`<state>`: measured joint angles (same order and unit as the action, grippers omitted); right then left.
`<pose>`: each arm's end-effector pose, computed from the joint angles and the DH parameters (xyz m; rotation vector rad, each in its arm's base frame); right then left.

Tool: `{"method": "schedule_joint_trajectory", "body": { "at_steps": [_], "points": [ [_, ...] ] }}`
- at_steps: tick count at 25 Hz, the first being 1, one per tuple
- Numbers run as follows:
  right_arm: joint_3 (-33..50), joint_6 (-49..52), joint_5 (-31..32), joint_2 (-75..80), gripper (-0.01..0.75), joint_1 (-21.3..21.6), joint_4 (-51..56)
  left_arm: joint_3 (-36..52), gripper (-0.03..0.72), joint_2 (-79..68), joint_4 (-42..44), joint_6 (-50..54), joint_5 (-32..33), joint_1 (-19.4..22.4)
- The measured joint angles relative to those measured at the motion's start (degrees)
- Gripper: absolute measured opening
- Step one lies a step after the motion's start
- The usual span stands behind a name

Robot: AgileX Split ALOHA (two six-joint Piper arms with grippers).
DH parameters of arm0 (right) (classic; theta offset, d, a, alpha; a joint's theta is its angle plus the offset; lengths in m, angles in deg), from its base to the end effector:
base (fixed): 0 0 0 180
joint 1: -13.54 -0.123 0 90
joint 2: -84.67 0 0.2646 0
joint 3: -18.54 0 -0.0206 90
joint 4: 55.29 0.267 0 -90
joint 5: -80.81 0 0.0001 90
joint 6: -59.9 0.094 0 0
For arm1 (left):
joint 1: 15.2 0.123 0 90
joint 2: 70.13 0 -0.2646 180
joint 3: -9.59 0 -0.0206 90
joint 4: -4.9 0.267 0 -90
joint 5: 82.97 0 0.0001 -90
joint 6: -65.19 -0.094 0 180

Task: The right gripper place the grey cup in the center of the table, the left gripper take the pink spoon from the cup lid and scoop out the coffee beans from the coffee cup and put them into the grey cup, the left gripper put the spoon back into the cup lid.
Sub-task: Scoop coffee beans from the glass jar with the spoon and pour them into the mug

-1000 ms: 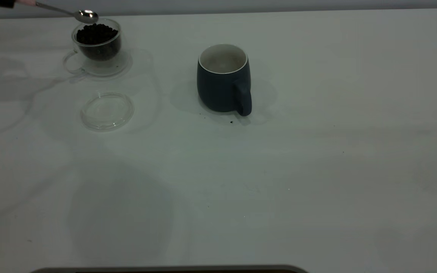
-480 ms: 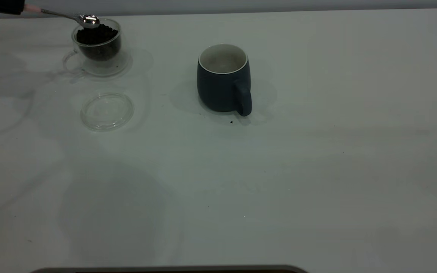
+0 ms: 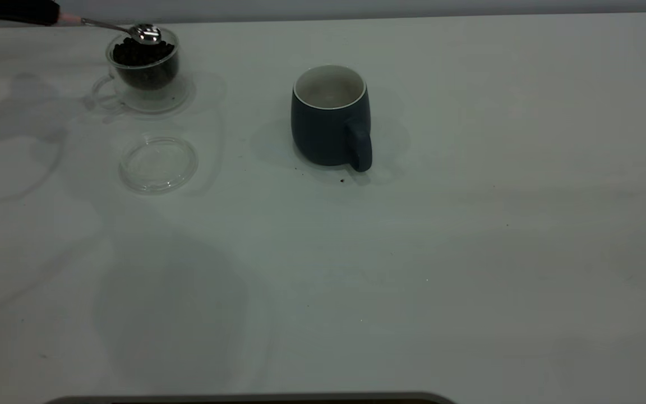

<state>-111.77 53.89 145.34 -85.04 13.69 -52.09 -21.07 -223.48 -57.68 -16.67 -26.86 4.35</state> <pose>0.0379 0.0046 0.2685 -0.1137 2.1687 0.0070 0.4915 0.1010 0.0563 0.5153 2.2854 -0.6971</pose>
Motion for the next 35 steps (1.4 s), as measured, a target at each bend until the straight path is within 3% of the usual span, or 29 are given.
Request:
{"method": "schedule_joint_trajectory", "body": {
  "at_steps": [17,35],
  "points": [
    [0.0,-0.05,0.0,0.0,0.587,0.0,0.0,0.0,0.125,-1.91,0.97,-0.67,0.11,-0.06],
    [0.0,0.0,0.0,0.0,0.587,0.0,0.0,0.0,0.125,-1.95,2.31,21.85,2.27,0.11]
  ]
}}
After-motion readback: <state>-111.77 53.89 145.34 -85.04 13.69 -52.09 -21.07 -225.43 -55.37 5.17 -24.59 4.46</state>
